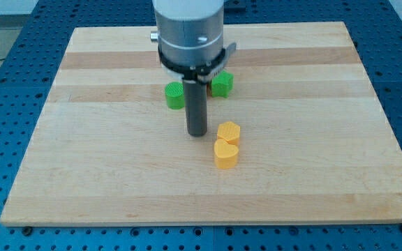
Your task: Move your arm to the top left corner
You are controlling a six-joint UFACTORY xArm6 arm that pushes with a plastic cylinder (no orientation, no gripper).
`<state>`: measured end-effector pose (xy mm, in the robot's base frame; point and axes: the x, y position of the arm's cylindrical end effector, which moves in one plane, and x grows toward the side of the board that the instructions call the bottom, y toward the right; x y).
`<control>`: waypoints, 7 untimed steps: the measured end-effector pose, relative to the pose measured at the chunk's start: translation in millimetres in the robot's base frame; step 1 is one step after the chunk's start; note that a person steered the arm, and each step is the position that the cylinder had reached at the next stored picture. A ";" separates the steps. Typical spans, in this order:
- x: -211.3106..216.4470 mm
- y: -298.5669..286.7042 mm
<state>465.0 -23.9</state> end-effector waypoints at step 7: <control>-103.5 -217.6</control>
<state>361.6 -241.4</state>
